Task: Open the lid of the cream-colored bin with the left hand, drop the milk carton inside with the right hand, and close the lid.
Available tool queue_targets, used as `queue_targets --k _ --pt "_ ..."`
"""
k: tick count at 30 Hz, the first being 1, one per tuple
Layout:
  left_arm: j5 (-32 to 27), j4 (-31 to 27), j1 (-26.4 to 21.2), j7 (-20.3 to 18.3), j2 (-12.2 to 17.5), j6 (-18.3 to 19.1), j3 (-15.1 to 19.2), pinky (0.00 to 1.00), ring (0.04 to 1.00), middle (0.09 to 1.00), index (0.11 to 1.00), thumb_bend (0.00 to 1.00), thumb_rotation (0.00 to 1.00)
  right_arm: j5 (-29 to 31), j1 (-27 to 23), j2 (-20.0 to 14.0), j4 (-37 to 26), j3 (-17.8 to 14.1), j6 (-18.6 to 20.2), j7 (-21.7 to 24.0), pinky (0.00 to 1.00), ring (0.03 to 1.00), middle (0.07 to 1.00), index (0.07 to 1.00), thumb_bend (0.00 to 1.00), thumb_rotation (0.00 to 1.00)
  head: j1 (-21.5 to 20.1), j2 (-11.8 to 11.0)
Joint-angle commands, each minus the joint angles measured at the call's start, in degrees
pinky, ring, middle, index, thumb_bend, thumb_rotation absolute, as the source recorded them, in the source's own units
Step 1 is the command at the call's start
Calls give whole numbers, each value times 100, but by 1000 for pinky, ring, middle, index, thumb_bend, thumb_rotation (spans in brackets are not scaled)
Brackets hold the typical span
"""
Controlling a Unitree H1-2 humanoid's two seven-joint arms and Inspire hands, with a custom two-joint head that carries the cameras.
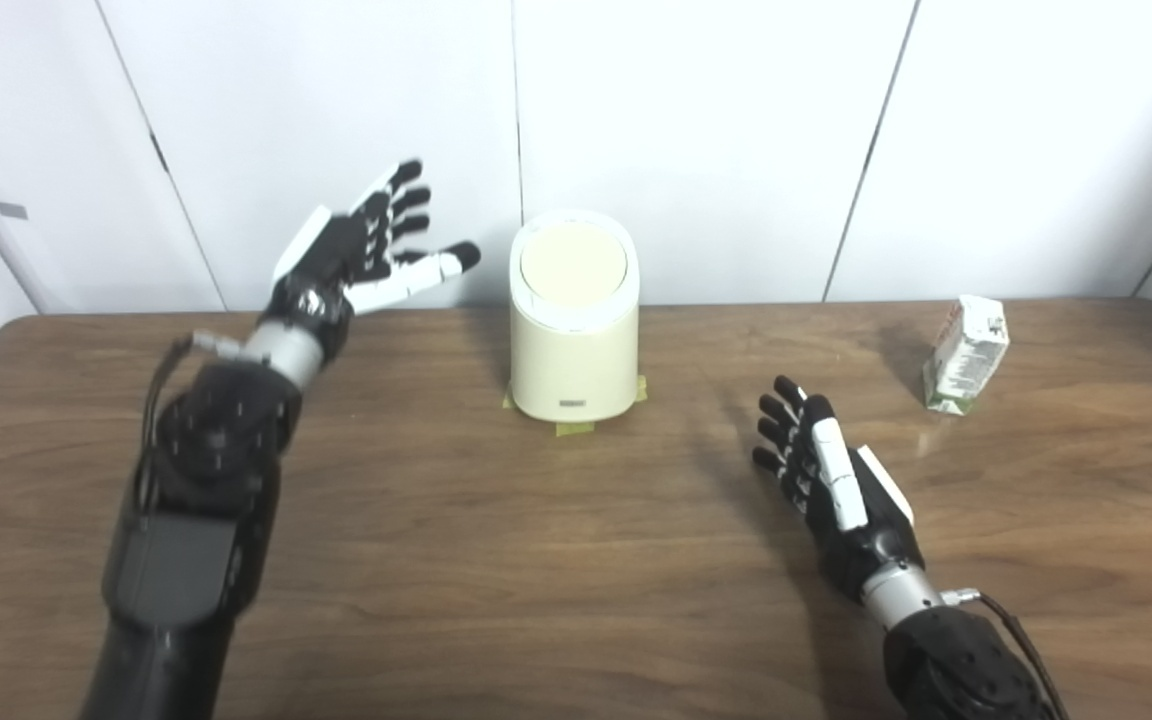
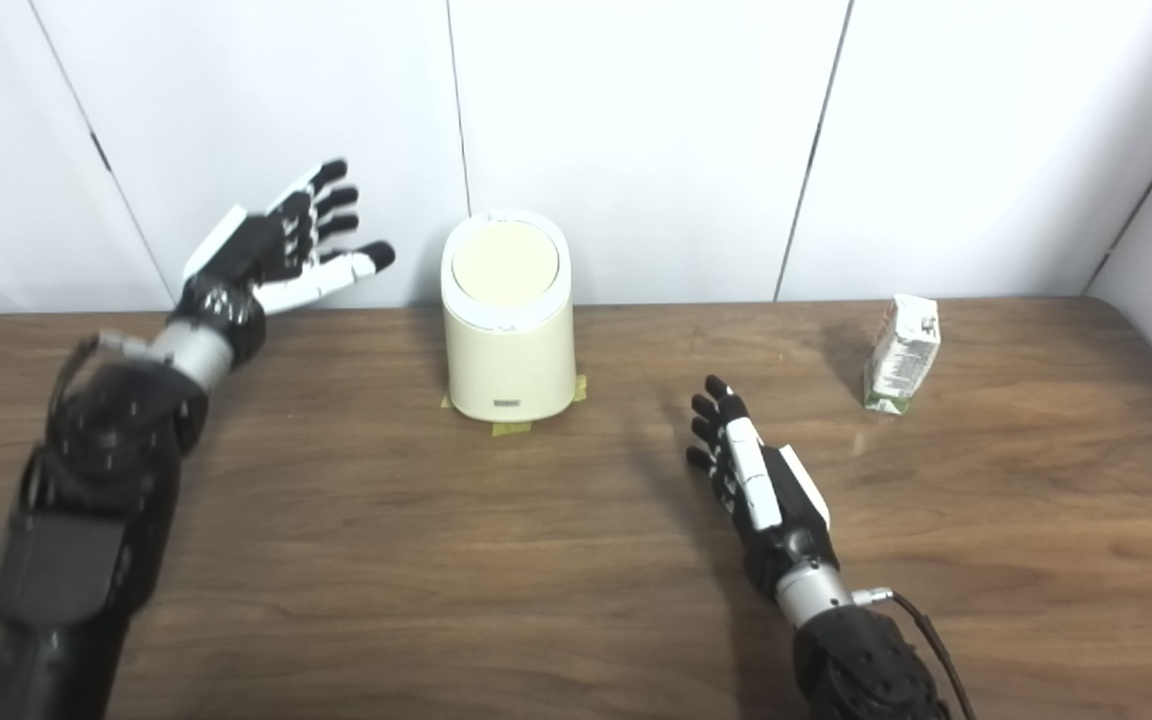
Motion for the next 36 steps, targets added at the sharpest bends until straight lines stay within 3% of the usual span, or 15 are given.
queue_targets --k 1,5,8,19,24,30,36 --pt "483 188 -633 -292 21 -30 -97 842 921 957 969 751 232 46 -195 10 -121 -16 -254 24 921 969 970 994 633 1000 3 -1" --pt "1091 823 -1184 -702 -121 -29 -116 937 945 955 977 791 211 86 -181 -1 -84 -16 -323 70 940 974 975 1000 623 1000 -32 -42" --pt "1301 1265 -1541 -867 -200 -30 -203 925 942 964 985 793 194 100 -174 16 -72 -15 -321 69 941 975 977 1000 618 1000 -69 -59" --pt "1633 2769 -2570 -739 -427 -56 -860 877 929 959 971 841 97 58 -135 75 -167 12 -261 26 909 966 967 1000 607 1000 -80 -38" --pt "1726 3172 -2772 -567 -463 -193 -1183 897 924 951 945 843 17 2 -144 149 -197 45 -185 -29 904 962 965 1000 610 1000 -136 -75" --pt "2227 3512 -2857 -313 -376 -712 -1809 801 884 903 892 871 0 -38 -159 215 -200 53 -194 -86 884 952 960 995 588 1000 -142 -72" --pt "2447 3444 -2827 -342 -358 -659 -2018 770 894 919 888 874 0 -58 -190 241 -205 62 -173 -110 881 956 960 994 581 1000 -154 -64"
